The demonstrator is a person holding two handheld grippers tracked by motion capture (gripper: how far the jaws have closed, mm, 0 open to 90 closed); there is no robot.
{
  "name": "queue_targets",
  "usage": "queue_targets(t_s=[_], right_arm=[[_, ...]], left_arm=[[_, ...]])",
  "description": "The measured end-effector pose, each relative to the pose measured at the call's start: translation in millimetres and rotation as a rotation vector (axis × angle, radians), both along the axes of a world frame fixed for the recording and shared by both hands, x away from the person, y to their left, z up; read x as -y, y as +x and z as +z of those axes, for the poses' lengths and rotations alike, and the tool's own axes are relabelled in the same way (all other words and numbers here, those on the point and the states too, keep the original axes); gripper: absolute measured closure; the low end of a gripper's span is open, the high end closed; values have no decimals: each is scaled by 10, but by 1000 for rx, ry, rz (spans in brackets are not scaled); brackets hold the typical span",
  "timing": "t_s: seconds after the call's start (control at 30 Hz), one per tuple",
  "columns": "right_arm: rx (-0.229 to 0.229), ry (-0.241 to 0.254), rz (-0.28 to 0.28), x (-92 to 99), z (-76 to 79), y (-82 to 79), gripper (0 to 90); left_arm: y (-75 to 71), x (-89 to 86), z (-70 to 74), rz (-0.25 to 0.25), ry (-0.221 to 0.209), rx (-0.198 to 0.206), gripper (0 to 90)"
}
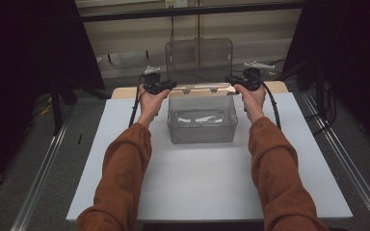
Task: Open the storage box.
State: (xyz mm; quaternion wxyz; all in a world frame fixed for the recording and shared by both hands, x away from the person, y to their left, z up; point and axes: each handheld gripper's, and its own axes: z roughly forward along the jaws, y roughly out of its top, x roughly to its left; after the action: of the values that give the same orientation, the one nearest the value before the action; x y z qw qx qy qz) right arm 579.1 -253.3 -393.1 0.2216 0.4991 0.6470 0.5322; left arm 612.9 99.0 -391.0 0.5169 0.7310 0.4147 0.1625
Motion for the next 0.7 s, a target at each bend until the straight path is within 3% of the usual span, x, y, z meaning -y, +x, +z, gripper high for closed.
queue_targets(t_s=[0.27, 0.33, 0.7], right_arm=[[-18, -4, -14, -20, -3, 25, 724], [-31, 16, -16, -11, -13, 33, 725], [-107, 7, -36, -45, 8, 109, 690]], left_arm=[[37, 21, 24, 0, 18, -42, 646], [40, 25, 28, -3, 22, -46, 642], [80, 13, -8, 11, -11, -107, 623]])
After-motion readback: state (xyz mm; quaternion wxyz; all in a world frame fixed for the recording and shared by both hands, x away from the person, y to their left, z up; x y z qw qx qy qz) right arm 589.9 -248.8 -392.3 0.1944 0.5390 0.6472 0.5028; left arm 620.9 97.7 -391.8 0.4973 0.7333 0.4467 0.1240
